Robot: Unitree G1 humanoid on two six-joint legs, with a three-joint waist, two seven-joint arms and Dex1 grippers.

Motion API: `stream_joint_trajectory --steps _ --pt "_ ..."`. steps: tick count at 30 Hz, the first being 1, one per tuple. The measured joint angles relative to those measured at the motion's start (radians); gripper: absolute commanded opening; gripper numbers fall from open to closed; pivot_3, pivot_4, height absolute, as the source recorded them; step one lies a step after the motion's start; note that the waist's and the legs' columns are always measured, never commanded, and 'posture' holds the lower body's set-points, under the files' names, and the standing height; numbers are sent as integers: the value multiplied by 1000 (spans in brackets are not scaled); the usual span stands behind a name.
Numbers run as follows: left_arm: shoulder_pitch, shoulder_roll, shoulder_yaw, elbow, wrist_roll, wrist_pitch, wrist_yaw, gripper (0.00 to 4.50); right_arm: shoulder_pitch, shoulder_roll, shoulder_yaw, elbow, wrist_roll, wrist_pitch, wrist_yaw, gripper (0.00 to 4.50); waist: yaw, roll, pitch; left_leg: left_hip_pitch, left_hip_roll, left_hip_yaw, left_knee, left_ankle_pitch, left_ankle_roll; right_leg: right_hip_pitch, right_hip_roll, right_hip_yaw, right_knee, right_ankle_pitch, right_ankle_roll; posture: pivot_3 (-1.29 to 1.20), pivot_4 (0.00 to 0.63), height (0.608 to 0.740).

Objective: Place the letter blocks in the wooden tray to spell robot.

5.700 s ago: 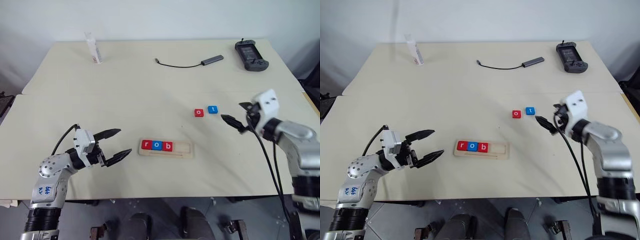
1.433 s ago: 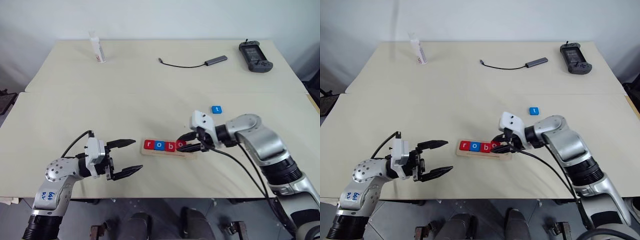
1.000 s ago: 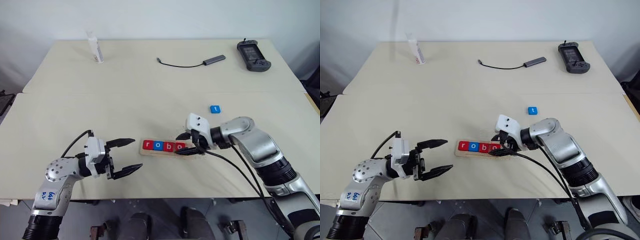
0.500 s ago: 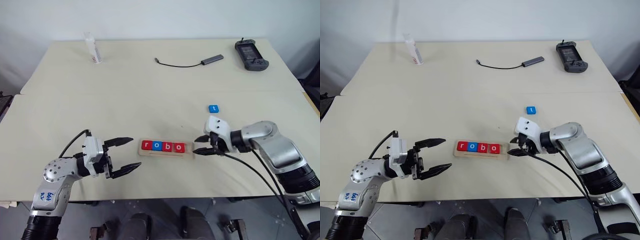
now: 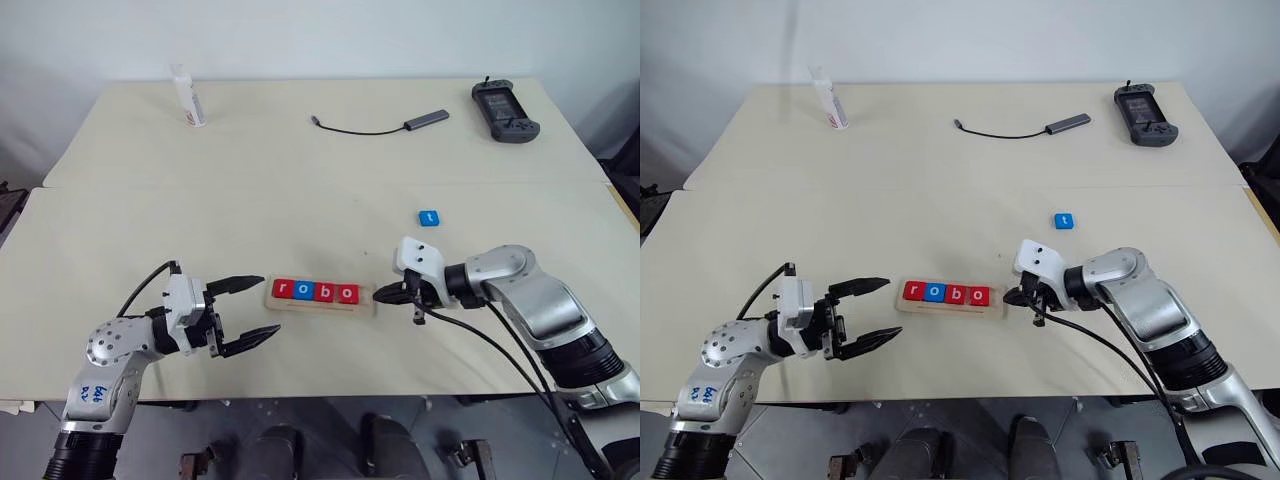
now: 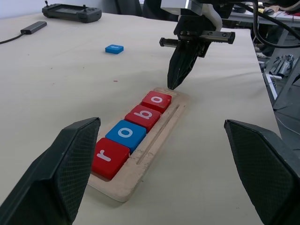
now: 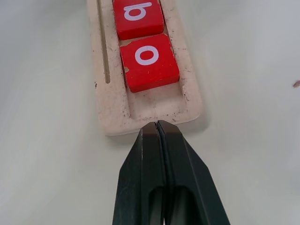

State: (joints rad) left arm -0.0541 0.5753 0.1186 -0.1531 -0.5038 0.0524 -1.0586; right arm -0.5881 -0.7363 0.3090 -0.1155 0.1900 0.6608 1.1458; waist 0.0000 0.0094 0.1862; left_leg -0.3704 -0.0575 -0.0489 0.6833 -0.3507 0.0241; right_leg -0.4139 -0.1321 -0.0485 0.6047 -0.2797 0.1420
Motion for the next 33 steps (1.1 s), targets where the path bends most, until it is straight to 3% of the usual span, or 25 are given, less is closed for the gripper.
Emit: stream_joint_trajectory --steps 10,33 --pt "2 0 0 3 1 -10 8 4500 -43 -37 -4 -52 29 47 42 21 0 0 0 0 0 0 0 0 0 0 0 0 0 0 0 0 150 740" --pt "41 2 27 -28 1 -19 35 4500 -100 123 79 28 -25 19 -28 21 -1 0 0 0 0 0 0 0 0 0 0 0 0 0 0 0 150 740"
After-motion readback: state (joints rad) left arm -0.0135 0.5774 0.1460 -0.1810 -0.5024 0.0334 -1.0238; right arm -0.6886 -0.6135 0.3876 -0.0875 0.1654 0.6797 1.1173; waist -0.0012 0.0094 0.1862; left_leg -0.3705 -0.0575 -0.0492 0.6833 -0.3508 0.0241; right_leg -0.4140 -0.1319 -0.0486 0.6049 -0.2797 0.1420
